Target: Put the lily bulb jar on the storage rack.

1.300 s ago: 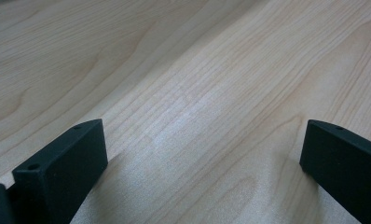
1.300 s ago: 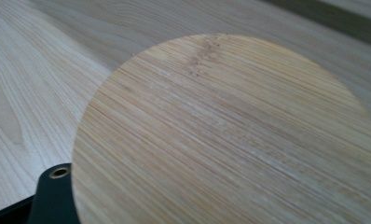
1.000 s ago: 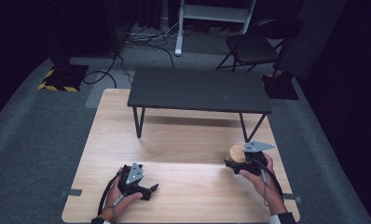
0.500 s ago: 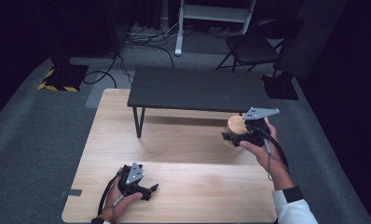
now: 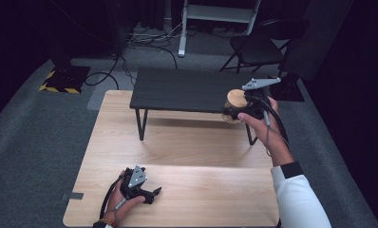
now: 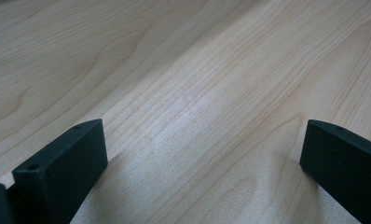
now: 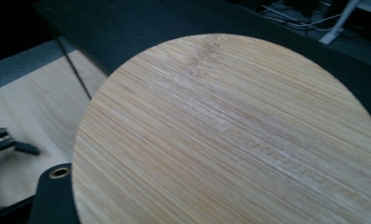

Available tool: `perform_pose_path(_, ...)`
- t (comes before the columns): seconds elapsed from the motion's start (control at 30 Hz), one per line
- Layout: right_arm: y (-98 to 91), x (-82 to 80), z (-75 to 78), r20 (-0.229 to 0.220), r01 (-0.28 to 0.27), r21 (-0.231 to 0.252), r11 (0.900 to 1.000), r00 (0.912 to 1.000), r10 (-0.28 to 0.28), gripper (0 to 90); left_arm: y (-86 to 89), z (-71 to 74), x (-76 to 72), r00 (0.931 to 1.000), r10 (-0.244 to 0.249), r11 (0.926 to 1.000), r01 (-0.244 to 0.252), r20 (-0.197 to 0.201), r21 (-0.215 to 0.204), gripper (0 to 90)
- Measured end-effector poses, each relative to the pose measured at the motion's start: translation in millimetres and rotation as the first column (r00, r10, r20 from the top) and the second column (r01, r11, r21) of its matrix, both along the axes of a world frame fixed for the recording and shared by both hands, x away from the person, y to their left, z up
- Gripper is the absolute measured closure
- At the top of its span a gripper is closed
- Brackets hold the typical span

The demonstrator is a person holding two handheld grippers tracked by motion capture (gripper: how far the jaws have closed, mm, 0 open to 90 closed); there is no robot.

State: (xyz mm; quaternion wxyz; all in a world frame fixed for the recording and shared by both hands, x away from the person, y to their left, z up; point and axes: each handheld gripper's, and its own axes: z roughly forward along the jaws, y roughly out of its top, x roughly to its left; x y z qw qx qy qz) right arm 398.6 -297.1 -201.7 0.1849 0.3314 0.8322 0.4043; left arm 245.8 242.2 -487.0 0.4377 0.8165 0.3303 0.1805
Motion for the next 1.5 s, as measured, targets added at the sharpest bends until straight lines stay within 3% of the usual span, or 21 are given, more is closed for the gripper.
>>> perform_pose_path(0.17, 9.6, 22.6, -1.0, -0.001, 0.055, -0.005, 0.9985, 0.9985, -0.055, 24.9, 0.0, 0.1, 0.1, 1.0, -0.001, 1.0, 0.001, 0.0, 0.001, 0.5)
perform_pose_path(0.47, 15.1, 52.9, -12.5, -0.02, 0.096, 0.011, 0.9953, 0.9952, -0.096, 24.9, 0.1, 0.2, 0.9, 1.0, -0.005, 1.0, 0.005, 0.0, 0.001, 0.5)
perform_pose_path(0.57, 19.4, 56.7, -14.2, -0.02, 0.111, -0.002, 0.9938, 0.9936, -0.111, 24.9, 0.0, 0.2, 1.1, 1.0, -0.005, 1.0, 0.005, 0.0, 0.002, 0.5)
perform_pose_path(0.83, 20.4, 63.0, -20.9, -0.02, 0.116, 0.04, 0.9924, 0.9931, -0.115, 23.7, 0.0, 0.2, 1.3, 1.0, -0.006, 1.0, 0.006, 0.0, 0.001, 0.5)
perform_pose_path(0.93, 19.1, 64.7, -23.7, -0.029, 0.108, 0.059, 0.9924, 0.9939, -0.106, 12.0, 0.0, 0.1, 1.3, 1.0, -0.006, 1.0, 0.006, 0.0, 0.001, 0.5)
perform_pose_path(0.97, 21.7, 62.1, -23.4, -0.017, 0.119, 0.048, 0.9917, 0.9928, -0.118, 9.1, 0.0, 0.1, 1.3, 1.0, -0.006, 1.0, 0.006, 0.0, 0.001, 0.5)
perform_pose_path(1.13, 15.4, 48.0, -24.9, 0.051, 0.112, 0.101, 0.9886, 0.9918, -0.117, 6.8, 0.1, 0.2, 1.3, 1.0, -0.006, 1.0, 0.006, 0.0, 0.001, 0.5)
perform_pose_path(1.2, 17.7, 37.1, -21.7, 0.097, 0.143, 0.089, 0.9857, 0.9837, -0.151, 6.4, 0.0, 0.2, 1.3, 1.0, -0.006, 1.0, 0.006, 0.0, 0.001, 0.5)
perform_pose_path(1.27, 13.6, 27.4, -21.6, 0.141, 0.15, 0.113, 0.9822, 0.9762, -0.165, 5.5, 0.0, 0.2, 1.3, 1.0, -0.006, 1.0, 0.006, 0.0, 0.001, 0.5)
perform_pose_path(1.33, 5.7, 21.6, -20.8, 0.159, 0.13, 0.148, 0.9804, 0.9753, -0.153, 5.3, 0.0, 0.1, 1.2, 1.0, -0.006, 1.0, 0.006, 0.0, 0.001, 0.5)
perform_pose_path(1.5, -4.7, 0.9, -17.5, 0.21, 0.109, 0.151, 0.9825, 0.9678, -0.14, 5.2, 0.0, 0.1, 1.3, 1.0, -0.006, 1.0, 0.006, 0.0, 0.001, 0.5)
